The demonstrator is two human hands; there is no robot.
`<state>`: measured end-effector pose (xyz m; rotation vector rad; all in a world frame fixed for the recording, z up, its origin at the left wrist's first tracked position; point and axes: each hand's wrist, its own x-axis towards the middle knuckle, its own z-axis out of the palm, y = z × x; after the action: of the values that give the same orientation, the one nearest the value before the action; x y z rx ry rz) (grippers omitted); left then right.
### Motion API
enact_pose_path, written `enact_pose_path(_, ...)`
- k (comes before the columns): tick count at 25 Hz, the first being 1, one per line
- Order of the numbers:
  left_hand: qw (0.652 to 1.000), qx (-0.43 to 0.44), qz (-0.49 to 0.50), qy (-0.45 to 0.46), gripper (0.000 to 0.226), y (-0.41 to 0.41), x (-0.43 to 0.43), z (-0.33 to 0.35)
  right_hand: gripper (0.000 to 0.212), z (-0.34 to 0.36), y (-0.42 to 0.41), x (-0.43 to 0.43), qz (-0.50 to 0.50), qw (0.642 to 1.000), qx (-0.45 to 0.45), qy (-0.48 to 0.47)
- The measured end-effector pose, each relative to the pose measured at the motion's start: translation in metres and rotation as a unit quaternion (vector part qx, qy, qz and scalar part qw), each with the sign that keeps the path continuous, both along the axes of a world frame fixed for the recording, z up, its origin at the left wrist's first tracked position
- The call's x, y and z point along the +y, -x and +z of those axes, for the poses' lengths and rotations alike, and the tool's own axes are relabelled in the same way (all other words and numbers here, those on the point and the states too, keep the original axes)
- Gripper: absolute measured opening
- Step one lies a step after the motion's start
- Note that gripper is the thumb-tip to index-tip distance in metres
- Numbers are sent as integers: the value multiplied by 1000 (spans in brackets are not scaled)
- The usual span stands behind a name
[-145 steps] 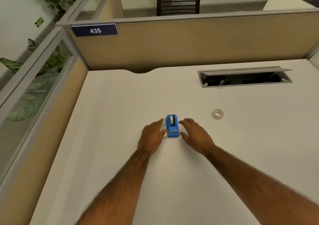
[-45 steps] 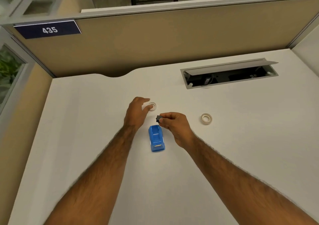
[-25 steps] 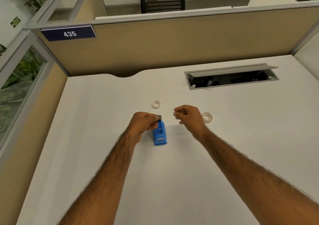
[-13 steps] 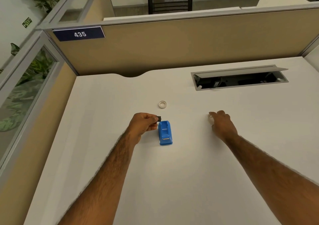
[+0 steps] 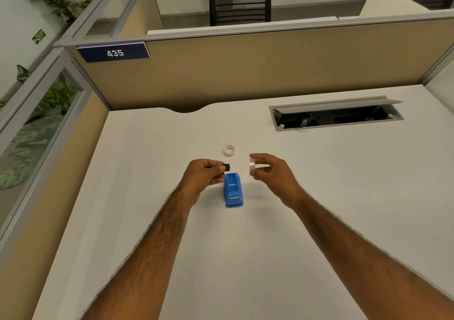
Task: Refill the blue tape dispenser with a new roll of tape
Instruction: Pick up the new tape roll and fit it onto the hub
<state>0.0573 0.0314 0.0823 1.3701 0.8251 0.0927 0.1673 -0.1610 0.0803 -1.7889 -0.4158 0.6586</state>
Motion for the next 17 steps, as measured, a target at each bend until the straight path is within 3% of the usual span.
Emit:
enact_pose_path(5, 999, -25, -21, -1, 19, 1, -7, 9, 44, 20, 24, 23, 39, 997, 35, -62)
enact_pose_path(17, 999, -30, -37, -27, 18, 6, -10, 22, 46, 30, 30, 30, 47, 997, 26, -53)
